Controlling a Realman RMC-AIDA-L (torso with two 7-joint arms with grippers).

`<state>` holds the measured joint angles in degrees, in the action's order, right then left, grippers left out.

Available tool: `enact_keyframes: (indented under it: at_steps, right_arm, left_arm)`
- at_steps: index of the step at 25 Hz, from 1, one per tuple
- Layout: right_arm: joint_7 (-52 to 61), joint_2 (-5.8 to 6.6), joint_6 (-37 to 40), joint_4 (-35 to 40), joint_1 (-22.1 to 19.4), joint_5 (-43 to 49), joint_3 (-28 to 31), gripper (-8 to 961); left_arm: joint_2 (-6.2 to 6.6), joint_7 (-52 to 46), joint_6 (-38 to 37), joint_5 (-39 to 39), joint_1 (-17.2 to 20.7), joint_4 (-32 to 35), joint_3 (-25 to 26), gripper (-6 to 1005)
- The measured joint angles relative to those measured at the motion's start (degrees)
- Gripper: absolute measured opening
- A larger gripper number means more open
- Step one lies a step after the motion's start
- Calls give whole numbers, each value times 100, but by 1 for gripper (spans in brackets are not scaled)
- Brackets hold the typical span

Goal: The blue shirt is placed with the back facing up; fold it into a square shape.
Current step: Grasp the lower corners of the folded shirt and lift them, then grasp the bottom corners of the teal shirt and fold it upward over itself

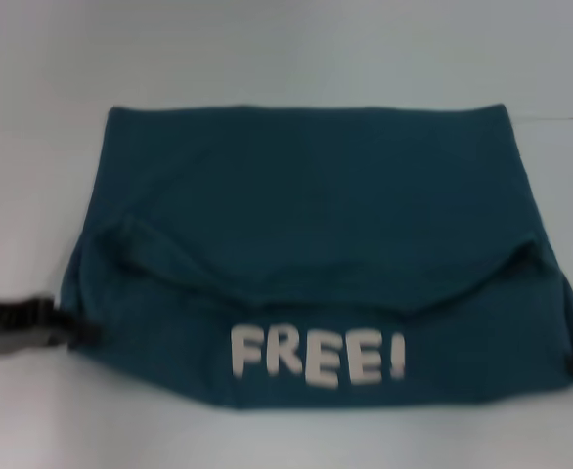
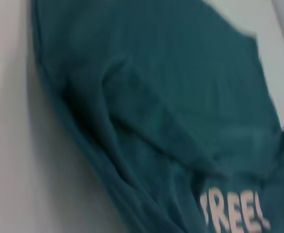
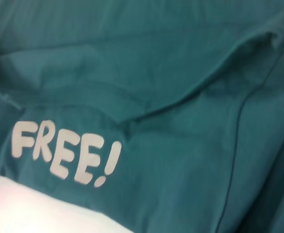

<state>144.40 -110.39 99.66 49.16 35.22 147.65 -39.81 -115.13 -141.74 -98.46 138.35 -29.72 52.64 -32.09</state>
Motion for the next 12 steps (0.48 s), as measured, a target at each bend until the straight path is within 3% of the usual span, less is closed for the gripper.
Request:
enact_keyframes:
  at_steps: [4,7,12]
  right_arm:
    - [-112,30,534,51,-217,2,-20,63]
    - [-222,31,665,0,-262,-29,82,69]
    - [-281,63,134,-169,-43,-105,558,78]
  left_arm:
    - [5,15,-785,525,59,52,15,35]
    - [-9,22,-929,759,72,36,23,35]
    - [53,44,-748,680,-102,-73,348,36]
